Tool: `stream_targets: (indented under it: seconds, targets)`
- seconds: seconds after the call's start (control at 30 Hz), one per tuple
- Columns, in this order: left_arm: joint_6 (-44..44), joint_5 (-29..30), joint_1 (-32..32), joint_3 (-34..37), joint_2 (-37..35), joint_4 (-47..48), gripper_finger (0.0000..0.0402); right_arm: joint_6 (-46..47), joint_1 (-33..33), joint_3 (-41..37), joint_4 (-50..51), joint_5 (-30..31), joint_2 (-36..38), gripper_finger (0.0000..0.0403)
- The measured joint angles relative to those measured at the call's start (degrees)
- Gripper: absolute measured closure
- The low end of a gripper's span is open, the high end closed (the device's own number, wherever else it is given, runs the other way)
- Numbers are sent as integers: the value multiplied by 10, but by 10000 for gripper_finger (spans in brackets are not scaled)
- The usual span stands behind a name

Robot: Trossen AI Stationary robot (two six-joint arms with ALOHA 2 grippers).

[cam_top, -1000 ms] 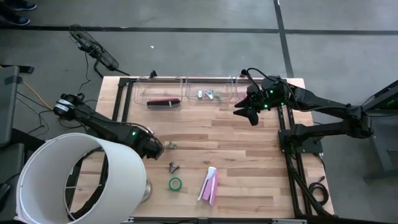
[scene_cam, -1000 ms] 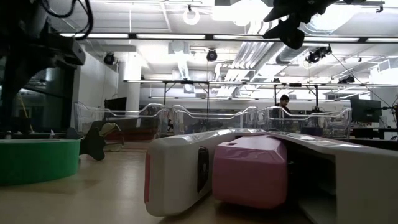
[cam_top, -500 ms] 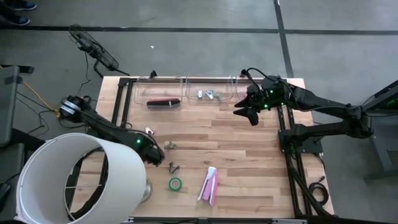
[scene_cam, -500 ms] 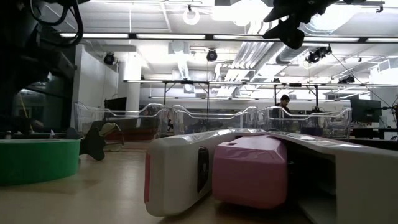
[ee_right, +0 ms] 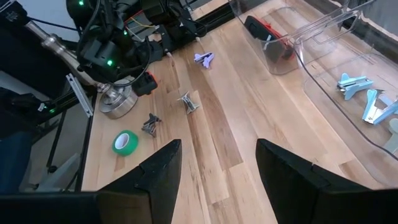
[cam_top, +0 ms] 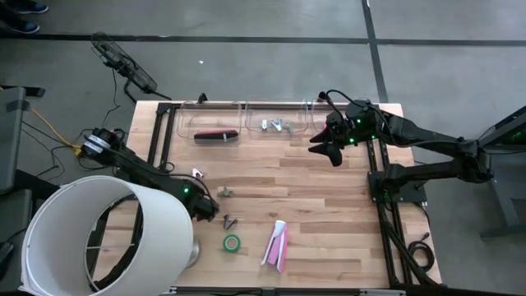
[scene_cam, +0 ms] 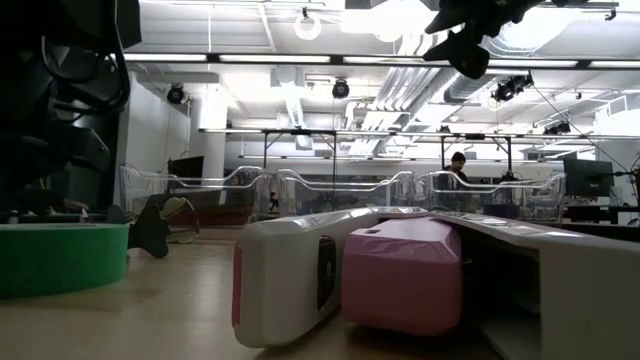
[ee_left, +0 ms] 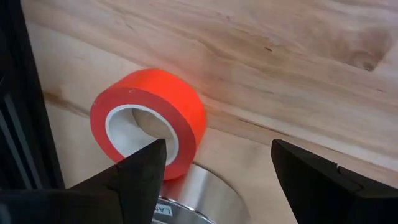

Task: Pick and place Stapler, Stapler remover, tape
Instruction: Put the red tape into the right transparent bin

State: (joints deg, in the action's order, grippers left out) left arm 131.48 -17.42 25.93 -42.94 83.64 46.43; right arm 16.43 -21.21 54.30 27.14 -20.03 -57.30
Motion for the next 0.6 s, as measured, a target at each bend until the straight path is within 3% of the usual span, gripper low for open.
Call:
stream_targets:
  seconds: [0.2,0.4,0.6]
  targets:
    - [1,-1,0,10,0,-10,119,0,0,0,0,0,0,206]
    - [-2,-4,0,45,-3,-85,121,0,0,0,0,1,0,206]
    - [-7,-1,0,46,-2,-92,165,0,0,0,2,2,0,206]
